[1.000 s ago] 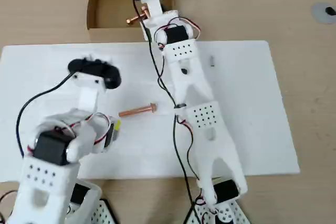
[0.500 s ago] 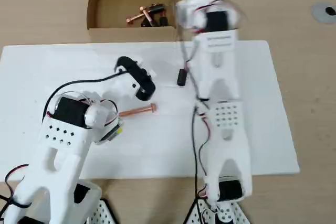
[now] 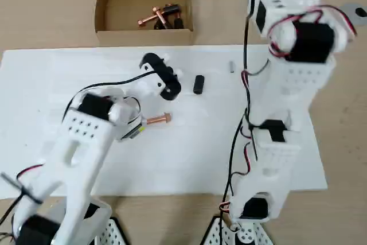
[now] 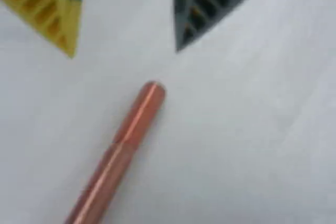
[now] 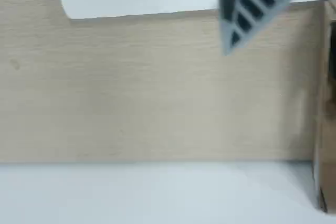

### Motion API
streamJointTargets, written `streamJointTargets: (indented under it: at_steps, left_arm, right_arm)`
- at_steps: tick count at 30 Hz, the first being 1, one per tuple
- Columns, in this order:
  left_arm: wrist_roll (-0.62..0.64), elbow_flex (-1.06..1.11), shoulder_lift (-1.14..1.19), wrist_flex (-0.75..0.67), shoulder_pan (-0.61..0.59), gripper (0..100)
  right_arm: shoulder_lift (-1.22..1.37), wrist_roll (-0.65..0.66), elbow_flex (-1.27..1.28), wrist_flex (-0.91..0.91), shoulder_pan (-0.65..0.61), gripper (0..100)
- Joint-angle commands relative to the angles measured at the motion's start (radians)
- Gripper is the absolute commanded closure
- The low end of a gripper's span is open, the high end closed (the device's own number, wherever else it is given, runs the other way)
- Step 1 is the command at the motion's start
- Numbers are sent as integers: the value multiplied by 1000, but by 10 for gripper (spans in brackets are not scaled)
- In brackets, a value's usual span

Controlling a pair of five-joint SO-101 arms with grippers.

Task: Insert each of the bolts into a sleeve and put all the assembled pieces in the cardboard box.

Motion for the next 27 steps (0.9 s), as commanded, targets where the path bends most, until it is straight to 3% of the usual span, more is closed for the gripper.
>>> streamJointTargets:
  at_steps: [1, 10, 21, 27]
  left_arm:
    - [6, 0, 73, -66, 12, 864]
    - [15, -2, 176, -133, 18, 864]
    - [109, -74, 171, -140, 158, 864]
    - [109, -58, 171, -204, 140, 867]
  right_arm:
    - [-97, -52, -39, 34, 1, 633]
    - [-137, -71, -28, 35, 1, 634]
    - [-134, -112, 12, 35, 1, 634]
    - [-139, -112, 65, 35, 1, 634]
